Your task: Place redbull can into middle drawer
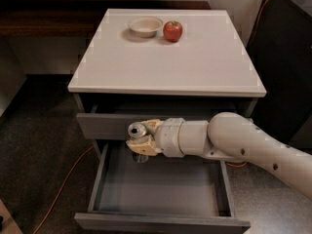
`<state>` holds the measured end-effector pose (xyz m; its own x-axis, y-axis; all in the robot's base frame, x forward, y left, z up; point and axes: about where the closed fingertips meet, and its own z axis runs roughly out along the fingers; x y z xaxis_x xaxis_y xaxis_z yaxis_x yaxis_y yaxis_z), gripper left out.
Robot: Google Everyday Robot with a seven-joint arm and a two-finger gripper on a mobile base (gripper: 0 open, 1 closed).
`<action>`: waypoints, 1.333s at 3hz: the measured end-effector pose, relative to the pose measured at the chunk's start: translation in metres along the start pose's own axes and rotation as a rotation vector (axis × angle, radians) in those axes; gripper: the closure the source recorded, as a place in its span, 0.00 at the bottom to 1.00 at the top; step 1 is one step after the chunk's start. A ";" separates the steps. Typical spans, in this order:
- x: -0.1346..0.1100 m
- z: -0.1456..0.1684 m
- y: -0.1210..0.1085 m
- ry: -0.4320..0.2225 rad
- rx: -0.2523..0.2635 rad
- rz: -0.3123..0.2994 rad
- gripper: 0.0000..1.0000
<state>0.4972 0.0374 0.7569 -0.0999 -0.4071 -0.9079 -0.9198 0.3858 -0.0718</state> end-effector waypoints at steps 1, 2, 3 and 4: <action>0.080 0.005 -0.036 0.061 0.006 -0.014 1.00; 0.080 0.005 -0.036 0.061 0.006 -0.014 1.00; 0.094 0.007 -0.031 0.079 0.003 -0.001 1.00; 0.121 0.010 -0.023 0.054 -0.012 0.025 1.00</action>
Offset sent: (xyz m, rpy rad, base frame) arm 0.0389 -0.0644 -0.0964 -0.0798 0.0034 -0.0208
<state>0.5095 -0.0125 0.6448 -0.1426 -0.4417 -0.8858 -0.9213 0.3864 -0.0444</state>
